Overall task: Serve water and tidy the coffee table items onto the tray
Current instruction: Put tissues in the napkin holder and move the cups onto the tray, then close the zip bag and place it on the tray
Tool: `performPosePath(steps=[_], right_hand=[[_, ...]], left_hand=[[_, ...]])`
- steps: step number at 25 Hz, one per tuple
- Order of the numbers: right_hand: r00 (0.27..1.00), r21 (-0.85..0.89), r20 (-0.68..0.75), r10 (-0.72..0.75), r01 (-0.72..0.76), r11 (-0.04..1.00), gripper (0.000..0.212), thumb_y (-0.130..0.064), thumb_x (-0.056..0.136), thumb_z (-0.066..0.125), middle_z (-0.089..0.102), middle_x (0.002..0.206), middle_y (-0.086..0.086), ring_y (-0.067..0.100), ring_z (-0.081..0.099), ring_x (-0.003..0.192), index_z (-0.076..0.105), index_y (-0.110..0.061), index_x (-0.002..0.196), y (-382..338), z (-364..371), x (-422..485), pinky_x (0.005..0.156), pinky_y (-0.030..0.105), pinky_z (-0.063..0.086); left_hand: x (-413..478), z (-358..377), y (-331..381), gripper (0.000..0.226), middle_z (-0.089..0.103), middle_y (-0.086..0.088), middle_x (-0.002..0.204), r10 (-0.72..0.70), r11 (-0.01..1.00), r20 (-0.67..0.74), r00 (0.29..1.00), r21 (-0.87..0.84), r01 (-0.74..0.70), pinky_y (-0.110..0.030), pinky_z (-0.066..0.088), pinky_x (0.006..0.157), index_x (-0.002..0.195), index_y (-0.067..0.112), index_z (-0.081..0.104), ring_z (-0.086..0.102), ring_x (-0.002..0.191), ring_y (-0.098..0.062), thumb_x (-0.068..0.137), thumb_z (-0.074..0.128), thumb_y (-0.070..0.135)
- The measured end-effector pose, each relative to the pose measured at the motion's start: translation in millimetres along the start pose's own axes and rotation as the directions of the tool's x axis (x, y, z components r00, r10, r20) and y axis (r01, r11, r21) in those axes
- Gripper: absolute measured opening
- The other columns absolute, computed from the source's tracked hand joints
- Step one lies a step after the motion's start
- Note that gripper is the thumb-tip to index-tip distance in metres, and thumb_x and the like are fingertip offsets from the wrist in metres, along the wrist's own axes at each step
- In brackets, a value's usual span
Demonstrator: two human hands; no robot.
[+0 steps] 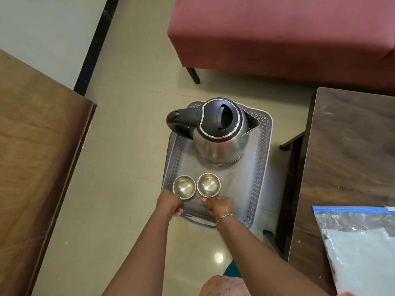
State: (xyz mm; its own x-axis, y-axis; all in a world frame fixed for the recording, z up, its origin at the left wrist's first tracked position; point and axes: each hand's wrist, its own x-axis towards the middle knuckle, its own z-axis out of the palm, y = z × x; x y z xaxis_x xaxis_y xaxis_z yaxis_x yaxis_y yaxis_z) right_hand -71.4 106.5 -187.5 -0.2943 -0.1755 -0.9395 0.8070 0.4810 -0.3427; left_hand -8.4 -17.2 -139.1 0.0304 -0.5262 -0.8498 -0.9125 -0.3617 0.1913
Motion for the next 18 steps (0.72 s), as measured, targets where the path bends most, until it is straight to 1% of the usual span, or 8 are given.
performPosePath(steps=[5, 7, 8, 10, 12, 14, 16, 18], right_hand=[[0.998, -0.084, 0.063, 0.015, -0.01, 0.996, 0.025, -0.006, 0.079, 0.066, 0.055, 0.092, 0.011, 0.021, 0.05, 0.078, 0.05, -0.018, 0.064, -1.7, -1.3, -3.6, 0.068, 0.026, 0.044], [0.996, -0.14, 0.092, 0.016, -0.003, 0.99, 0.025, -0.005, 0.08, 0.064, 0.054, 0.093, 0.011, 0.021, 0.05, 0.077, 0.049, -0.017, 0.064, -4.6, -7.8, -12.6, 0.069, 0.027, 0.045], [0.996, -0.166, 0.094, -0.003, 0.019, 0.986, 0.025, -0.003, 0.079, 0.064, 0.055, 0.091, 0.011, 0.02, 0.051, 0.073, 0.05, -0.016, 0.064, -6.0, -13.5, -20.1, 0.067, 0.027, 0.044], [0.99, -0.16, 0.09, -0.113, 0.126, 0.979, 0.026, 0.0, 0.076, 0.067, 0.06, 0.085, 0.013, 0.019, 0.05, 0.063, 0.054, -0.015, 0.058, -8.2, -28.3, -38.4, 0.063, 0.03, 0.043], [0.964, -0.134, 0.069, -0.256, 0.263, 0.955, 0.028, 0.0, 0.074, 0.07, 0.063, 0.077, 0.011, 0.02, 0.055, 0.066, 0.058, -0.018, 0.057, -11.9, -57.8, -61.6, 0.072, 0.034, 0.048], [0.92, -0.137, 0.027, -0.392, 0.392, 0.91, 0.019, -0.001, 0.076, 0.07, 0.064, 0.074, 0.008, 0.02, 0.058, 0.072, 0.063, -0.015, 0.065, -15.4, -97.0, -81.8, 0.078, 0.036, 0.05], [0.858, -0.191, -0.024, -0.514, 0.501, 0.844, 0.007, -0.002, 0.076, 0.069, 0.065, 0.074, 0.007, 0.018, 0.06, 0.071, 0.067, -0.009, 0.076, -18.6, -144.8, -96.6, 0.076, 0.033, 0.051], [0.8, -0.269, -0.07, -0.596, 0.56, 0.784, 0.007, -0.002, 0.077, 0.069, 0.066, 0.075, 0.005, 0.016, 0.06, 0.069, 0.067, -0.008, 0.078, -18.4, -194.3, -108.1, 0.073, 0.029, 0.05]], left_hand=[[-9.7, 2.2, -5.3, 0.015, 0.051, -0.016, 0.055, -0.03, 0.992, -0.065, 0.997, -0.121, 0.022, -0.014, 0.038, 0.027, 0.091, -0.008, 0.053, 0.047, 0.02, -0.012, 0.082, 0.043, -0.014], [-20.4, 5.4, -5.6, 0.014, 0.056, -0.02, 0.062, -0.008, 0.994, -0.162, 0.987, -0.11, -0.01, -0.019, 0.042, 0.03, 0.089, -0.009, 0.056, 0.051, 0.024, -0.016, 0.083, 0.044, -0.01], [-29.0, 8.4, -5.4, 0.013, 0.061, -0.024, 0.07, 0.026, 0.996, -0.236, 0.971, -0.079, -0.046, -0.024, 0.049, 0.037, 0.088, -0.008, 0.057, 0.057, 0.034, -0.021, 0.084, 0.045, -0.006], [-49.3, 15.5, -6.8, 0.014, 0.065, -0.023, 0.095, 0.149, 0.989, -0.399, 0.905, 0.039, -0.146, -0.036, 0.052, 0.061, 0.094, 0.0, 0.057, 0.065, 0.071, -0.034, 0.084, 0.048, 0.001], [-79.3, 32.2, -6.1, 0.022, 0.064, -0.018, 0.106, 0.28, 0.959, -0.5, 0.82, 0.109, -0.261, -0.036, 0.043, 0.07, 0.105, 0.006, 0.056, 0.06, 0.092, -0.036, 0.084, 0.049, 0.004], [-109.3, 56.0, -6.3, 0.021, 0.063, -0.016, 0.105, 0.383, 0.917, -0.517, 0.765, 0.113, -0.383, -0.034, 0.039, 0.068, 0.105, 0.008, 0.056, 0.058, 0.091, -0.035, 0.086, 0.049, 0.006], [-137.6, 84.5, -8.2, 0.016, 0.063, -0.013, 0.101, 0.483, 0.861, -0.473, 0.737, 0.105, -0.497, -0.032, 0.038, 0.068, 0.101, 0.009, 0.055, 0.058, 0.088, -0.033, 0.086, 0.05, 0.007], [-162.3, 114.4, -9.1, 0.012, 0.06, -0.008, 0.095, 0.567, 0.804, -0.414, 0.712, 0.09, -0.588, -0.03, 0.038, 0.069, 0.097, 0.009, 0.055, 0.057, 0.087, -0.028, 0.085, 0.053, 0.007]])
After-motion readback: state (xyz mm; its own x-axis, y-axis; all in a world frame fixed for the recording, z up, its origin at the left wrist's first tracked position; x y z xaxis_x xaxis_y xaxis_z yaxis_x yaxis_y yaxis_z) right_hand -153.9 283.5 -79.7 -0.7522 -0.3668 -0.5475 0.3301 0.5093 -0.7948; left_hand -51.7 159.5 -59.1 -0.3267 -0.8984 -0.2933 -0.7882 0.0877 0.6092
